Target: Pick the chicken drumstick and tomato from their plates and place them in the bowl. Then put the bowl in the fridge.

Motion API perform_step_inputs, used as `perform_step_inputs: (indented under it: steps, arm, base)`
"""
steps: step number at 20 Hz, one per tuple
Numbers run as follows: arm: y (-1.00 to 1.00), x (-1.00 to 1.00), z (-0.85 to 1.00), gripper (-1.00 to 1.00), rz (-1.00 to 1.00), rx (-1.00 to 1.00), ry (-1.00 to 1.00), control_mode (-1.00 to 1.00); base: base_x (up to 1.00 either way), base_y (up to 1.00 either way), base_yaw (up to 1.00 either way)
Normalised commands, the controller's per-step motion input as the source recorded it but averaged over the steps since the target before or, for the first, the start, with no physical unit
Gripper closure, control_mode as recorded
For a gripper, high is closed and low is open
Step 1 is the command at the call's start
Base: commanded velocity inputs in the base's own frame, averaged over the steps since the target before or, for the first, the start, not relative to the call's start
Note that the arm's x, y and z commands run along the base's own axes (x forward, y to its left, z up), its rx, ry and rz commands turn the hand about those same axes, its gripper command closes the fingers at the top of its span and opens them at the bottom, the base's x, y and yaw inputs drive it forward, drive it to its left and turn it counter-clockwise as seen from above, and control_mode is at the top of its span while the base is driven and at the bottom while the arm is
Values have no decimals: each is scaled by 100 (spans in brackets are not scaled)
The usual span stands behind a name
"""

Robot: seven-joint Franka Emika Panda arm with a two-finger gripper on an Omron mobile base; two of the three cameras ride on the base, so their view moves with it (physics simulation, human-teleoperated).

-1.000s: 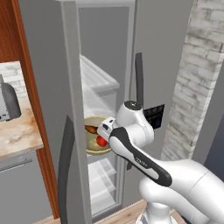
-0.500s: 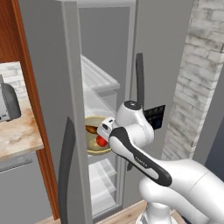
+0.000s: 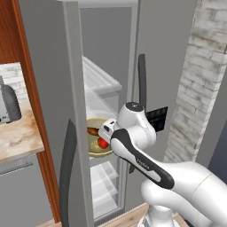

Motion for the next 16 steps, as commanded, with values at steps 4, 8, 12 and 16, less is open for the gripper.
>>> perform_step_inputs:
  steps: [4, 8, 12, 16]
  arm:
    - [0, 0, 0, 100, 0, 0, 0, 100]
    - [0, 0, 0, 100, 0, 0, 0, 100]
    - [0, 0, 0, 100, 0, 0, 0, -100]
    - [0, 0, 0, 100, 0, 0, 0, -100]
  base:
    - [0, 0, 0]
    - [0, 0, 0]
    - [0, 0, 0]
    - [0, 0, 0]
